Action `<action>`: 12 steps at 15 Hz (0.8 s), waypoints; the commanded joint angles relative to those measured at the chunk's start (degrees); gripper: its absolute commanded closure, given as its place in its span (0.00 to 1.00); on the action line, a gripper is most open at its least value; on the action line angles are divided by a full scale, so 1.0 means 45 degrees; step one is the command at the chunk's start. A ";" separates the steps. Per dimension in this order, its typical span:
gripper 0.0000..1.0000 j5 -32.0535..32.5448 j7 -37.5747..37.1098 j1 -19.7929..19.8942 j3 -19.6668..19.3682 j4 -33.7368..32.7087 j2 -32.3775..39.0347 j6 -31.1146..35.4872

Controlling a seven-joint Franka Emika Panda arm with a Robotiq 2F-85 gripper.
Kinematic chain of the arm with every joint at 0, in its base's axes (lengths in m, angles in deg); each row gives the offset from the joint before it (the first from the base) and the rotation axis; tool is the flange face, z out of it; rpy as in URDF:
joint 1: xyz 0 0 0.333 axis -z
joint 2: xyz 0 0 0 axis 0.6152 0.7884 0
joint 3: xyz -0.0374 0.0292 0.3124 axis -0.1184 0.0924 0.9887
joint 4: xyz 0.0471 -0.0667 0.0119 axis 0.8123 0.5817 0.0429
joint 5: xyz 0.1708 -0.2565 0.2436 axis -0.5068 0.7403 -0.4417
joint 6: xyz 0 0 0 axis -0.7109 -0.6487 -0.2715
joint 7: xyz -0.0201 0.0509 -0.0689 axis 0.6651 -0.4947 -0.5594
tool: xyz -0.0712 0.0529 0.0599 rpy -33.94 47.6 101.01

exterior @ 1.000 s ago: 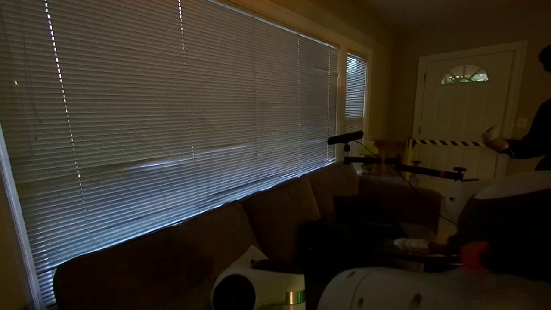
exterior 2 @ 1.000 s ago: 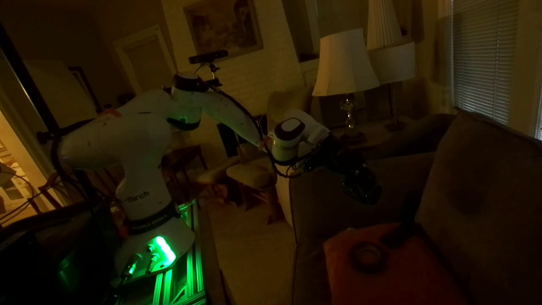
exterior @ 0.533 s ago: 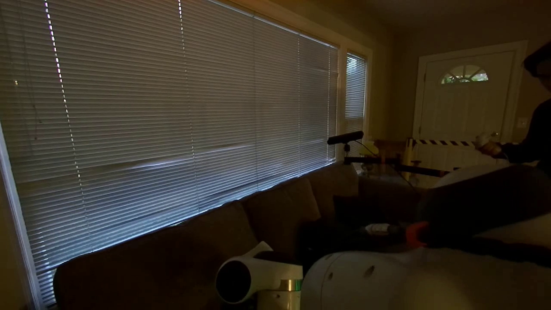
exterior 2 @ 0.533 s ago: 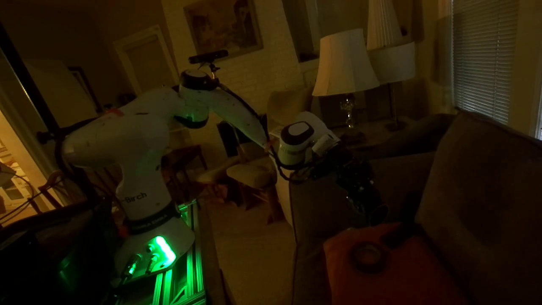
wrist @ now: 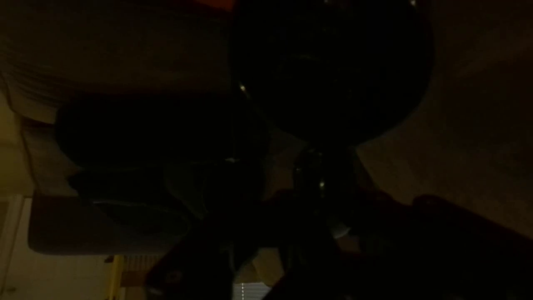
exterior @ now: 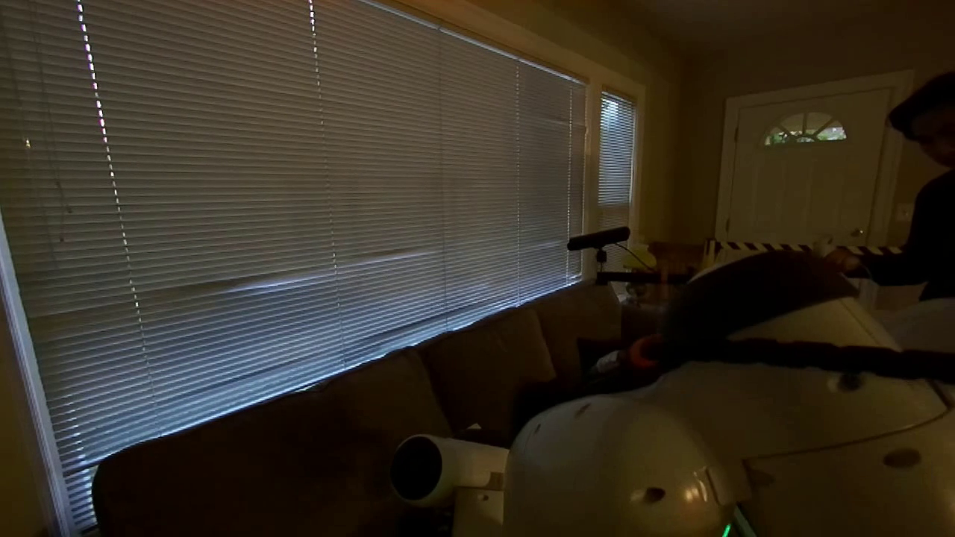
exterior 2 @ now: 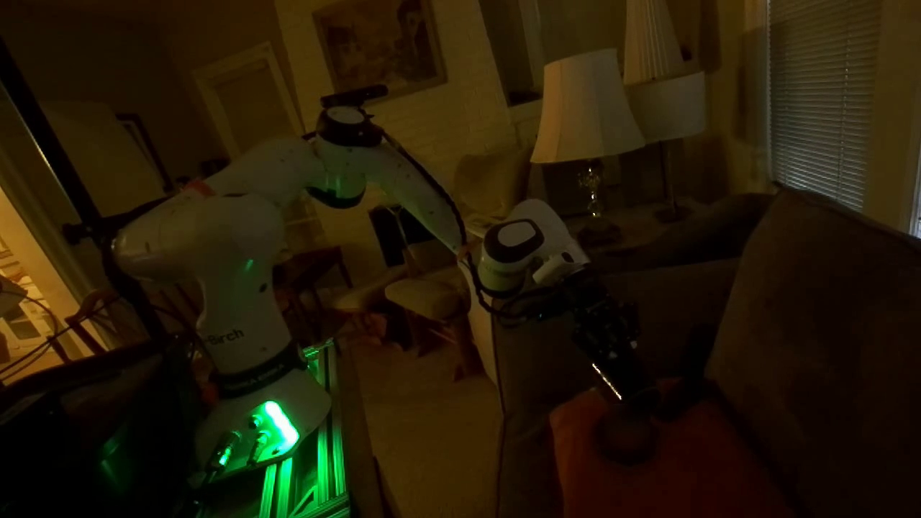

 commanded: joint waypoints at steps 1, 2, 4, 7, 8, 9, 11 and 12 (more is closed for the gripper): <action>0.98 0.0382 -0.0685 0.0985 0.0474 -0.0101 -0.1135 -0.0177; 0.98 0.0412 -0.0804 0.1212 0.0583 -0.0180 -0.1291 -0.0175; 0.98 0.0406 -0.0963 0.1697 0.0899 -0.0333 -0.1739 -0.0099; 0.98 0.0510 -0.1272 0.2371 0.1375 -0.0656 -0.2226 -0.0013; 0.98 0.0524 -0.1381 0.2628 0.1599 -0.0787 -0.2343 0.0083; 0.98 0.0564 -0.1476 0.2854 0.1802 -0.0894 -0.2459 0.0143; 0.98 0.0683 -0.1632 0.3326 0.2278 -0.1145 -0.2666 0.0222; 0.98 0.0731 -0.1743 0.3540 0.2504 -0.1227 -0.2787 0.0263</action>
